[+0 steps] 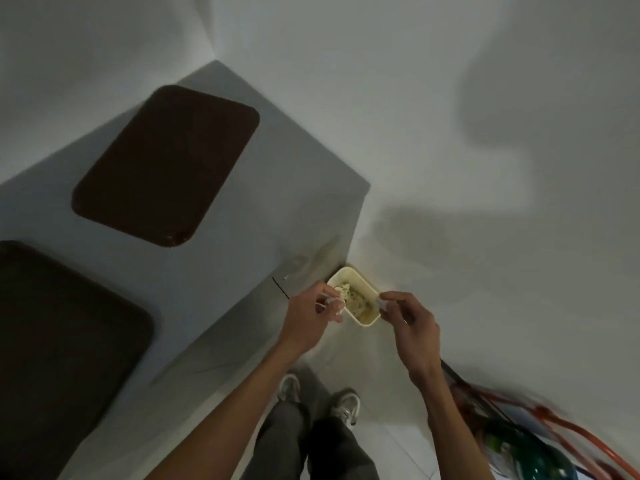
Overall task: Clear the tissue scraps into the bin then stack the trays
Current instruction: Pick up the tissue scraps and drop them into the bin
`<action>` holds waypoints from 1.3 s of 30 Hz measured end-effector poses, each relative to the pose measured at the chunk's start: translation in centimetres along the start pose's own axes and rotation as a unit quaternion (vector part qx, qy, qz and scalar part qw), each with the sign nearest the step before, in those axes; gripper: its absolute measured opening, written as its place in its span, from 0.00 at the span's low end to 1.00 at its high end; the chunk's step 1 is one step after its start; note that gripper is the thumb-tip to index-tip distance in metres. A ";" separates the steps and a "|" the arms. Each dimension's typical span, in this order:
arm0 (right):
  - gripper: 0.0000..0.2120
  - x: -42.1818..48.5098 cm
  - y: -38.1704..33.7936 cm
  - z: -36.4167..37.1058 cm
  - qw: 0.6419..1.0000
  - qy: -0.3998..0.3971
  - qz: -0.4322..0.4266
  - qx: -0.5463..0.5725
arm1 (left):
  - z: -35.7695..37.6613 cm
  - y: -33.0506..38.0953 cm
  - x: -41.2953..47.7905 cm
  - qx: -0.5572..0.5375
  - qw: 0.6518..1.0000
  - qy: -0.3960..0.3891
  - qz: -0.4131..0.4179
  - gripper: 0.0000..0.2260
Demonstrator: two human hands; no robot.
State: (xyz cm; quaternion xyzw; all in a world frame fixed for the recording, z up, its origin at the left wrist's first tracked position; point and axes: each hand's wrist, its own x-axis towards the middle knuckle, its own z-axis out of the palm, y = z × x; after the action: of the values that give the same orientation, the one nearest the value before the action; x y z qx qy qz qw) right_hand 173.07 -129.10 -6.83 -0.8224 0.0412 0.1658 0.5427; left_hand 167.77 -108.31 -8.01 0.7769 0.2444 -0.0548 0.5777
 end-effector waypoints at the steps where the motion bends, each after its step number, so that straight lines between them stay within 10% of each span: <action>1: 0.09 1.0 1.6 -0.2 1.000 0.004 0.009 -0.010 | 1.2 -1.1 1.3 0.012 1.000 -0.005 -0.009 0.03; 24: 0.18 23.4 42.1 14.0 0.982 -0.009 0.097 -0.161 | 22.0 -32.7 28.6 0.214 0.972 -0.050 -0.083 0.19; 39: 0.15 12.0 21.9 9.4 0.978 -0.023 -0.015 -0.205 | 11.0 -19.8 16.4 0.278 0.958 -0.065 0.010 0.21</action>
State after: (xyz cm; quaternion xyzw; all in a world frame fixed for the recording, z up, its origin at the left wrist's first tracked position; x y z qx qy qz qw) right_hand 176.83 -128.15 -33.24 -0.9128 -0.0180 0.1812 0.3656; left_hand 175.56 -109.07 -34.86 0.9041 0.1737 -0.1648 0.3540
